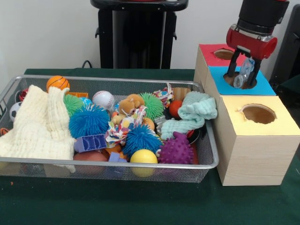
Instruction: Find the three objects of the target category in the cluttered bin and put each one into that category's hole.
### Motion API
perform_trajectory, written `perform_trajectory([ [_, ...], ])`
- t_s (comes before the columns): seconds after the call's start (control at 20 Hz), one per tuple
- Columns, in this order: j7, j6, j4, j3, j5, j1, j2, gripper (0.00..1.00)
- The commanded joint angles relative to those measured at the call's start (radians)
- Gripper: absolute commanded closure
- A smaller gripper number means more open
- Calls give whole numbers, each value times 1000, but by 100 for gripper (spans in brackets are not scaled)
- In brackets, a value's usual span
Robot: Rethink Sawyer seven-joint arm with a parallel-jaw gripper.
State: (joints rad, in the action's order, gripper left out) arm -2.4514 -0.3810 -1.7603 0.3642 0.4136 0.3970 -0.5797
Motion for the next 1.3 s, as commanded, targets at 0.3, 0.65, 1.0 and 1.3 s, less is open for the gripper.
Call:
perform_trajectory([
  [0.3, -216, -184, -14, 20, 21, -3, -46, 0],
  [0.65, -201, -198, -11, 43, 5, 2, -46, 0],
  [1.0, -144, -23, -69, -3, -4, -48, 0, 0],
  [1.3, -152, -6, -72, -29, 10, -53, 2, 0],
])
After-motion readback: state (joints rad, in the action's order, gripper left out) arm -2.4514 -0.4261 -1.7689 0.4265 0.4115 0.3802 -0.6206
